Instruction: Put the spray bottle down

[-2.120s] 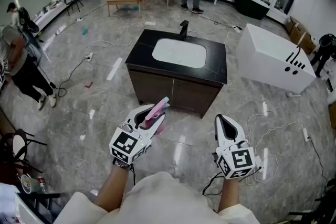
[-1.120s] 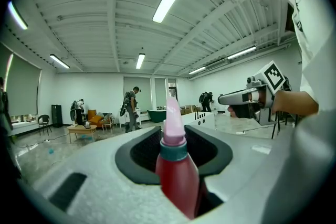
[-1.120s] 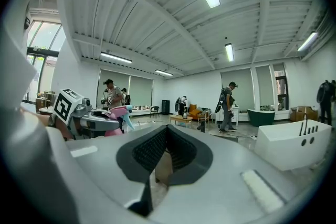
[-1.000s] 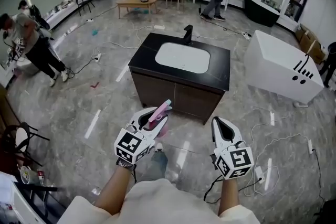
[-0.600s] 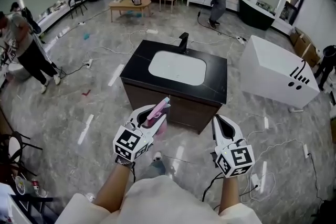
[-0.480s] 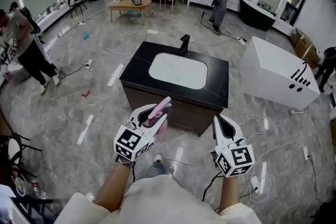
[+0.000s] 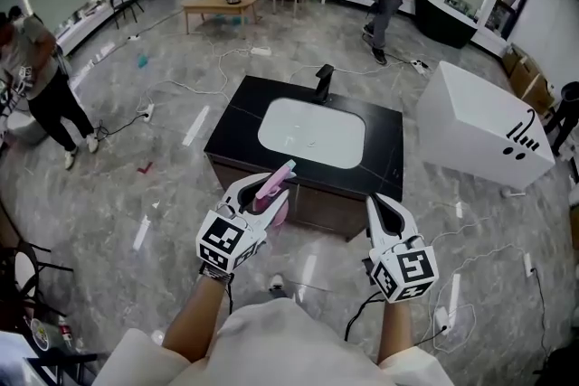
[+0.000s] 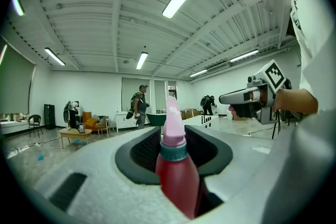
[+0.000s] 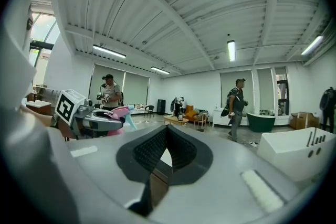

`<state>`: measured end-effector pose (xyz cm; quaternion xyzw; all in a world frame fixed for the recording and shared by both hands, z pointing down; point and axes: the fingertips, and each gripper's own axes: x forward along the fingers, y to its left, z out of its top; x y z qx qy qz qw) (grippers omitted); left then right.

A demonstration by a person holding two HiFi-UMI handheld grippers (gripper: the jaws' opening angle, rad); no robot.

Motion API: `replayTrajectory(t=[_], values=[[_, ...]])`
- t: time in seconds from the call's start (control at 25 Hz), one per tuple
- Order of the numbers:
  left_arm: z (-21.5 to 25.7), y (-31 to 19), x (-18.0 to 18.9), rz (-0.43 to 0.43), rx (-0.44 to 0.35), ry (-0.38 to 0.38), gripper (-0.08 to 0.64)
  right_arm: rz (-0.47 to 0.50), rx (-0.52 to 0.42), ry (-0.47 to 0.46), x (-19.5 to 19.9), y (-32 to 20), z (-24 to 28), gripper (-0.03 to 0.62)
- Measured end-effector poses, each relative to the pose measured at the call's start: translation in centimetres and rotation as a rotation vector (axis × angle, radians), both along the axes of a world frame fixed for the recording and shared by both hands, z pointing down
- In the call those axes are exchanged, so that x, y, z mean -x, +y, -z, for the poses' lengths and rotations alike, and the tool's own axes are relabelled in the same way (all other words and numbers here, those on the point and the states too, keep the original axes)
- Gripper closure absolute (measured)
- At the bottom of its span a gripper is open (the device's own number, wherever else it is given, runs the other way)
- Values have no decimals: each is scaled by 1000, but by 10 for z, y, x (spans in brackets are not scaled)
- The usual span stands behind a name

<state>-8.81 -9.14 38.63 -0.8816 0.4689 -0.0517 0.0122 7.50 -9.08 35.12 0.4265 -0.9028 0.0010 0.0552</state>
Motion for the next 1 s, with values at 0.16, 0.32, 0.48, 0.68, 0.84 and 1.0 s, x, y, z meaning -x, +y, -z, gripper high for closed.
replayTrajectory(t=[0.16,0.32,0.48,0.68,0.84,1.0], values=[[-4,-23,12,-14,-1,-14,411,-6,7,5,13,-20,-3,584],[-6,-52,26,-29,-11,-42,411,-9,6,13,27,-38,-6,584],[-10,-80,37,-37,-15,-42,411,-24,10,9,38,-56,-9,584],[-18,-120,38,-49,-8,-33,411,-32,-11,23,45,-81,-3,584],[-28,-152,33,-56,-10,-24,411,-41,-10,28,41,-103,-8,583],[-39,-185,21,-68,-4,-9,411,-41,18,27,32,-127,-22,584]])
